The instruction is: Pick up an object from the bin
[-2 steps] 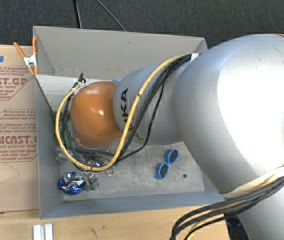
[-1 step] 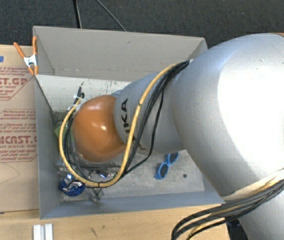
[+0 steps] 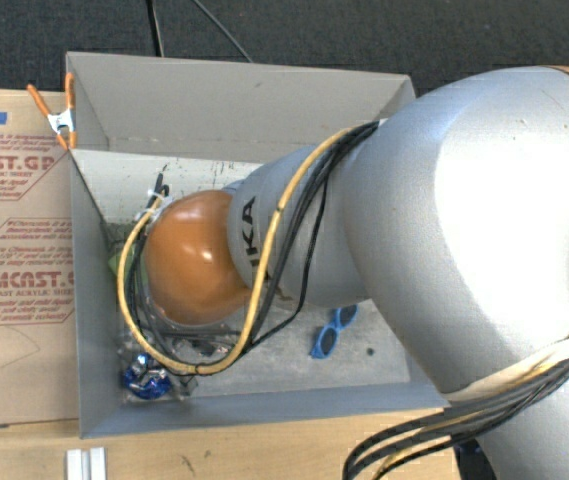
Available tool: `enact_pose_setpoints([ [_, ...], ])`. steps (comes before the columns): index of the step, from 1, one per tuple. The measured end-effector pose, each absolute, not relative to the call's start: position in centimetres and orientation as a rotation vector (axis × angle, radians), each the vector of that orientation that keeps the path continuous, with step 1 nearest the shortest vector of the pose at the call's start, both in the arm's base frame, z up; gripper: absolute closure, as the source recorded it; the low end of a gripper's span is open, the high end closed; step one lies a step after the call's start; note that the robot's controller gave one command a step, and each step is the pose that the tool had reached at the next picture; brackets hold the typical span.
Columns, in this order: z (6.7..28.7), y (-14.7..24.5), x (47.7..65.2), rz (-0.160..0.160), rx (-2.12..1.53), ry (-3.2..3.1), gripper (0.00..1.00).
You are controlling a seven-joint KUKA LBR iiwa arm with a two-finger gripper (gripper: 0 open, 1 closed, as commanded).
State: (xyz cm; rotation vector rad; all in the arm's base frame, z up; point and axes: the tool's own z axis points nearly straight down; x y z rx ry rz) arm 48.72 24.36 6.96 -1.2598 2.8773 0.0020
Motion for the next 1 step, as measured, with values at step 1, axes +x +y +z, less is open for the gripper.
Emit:
enact_pose_setpoints([
  [1, 22.7, 23.51, 51.34, 0.001, -1.153, 2.909, 1.0],
])
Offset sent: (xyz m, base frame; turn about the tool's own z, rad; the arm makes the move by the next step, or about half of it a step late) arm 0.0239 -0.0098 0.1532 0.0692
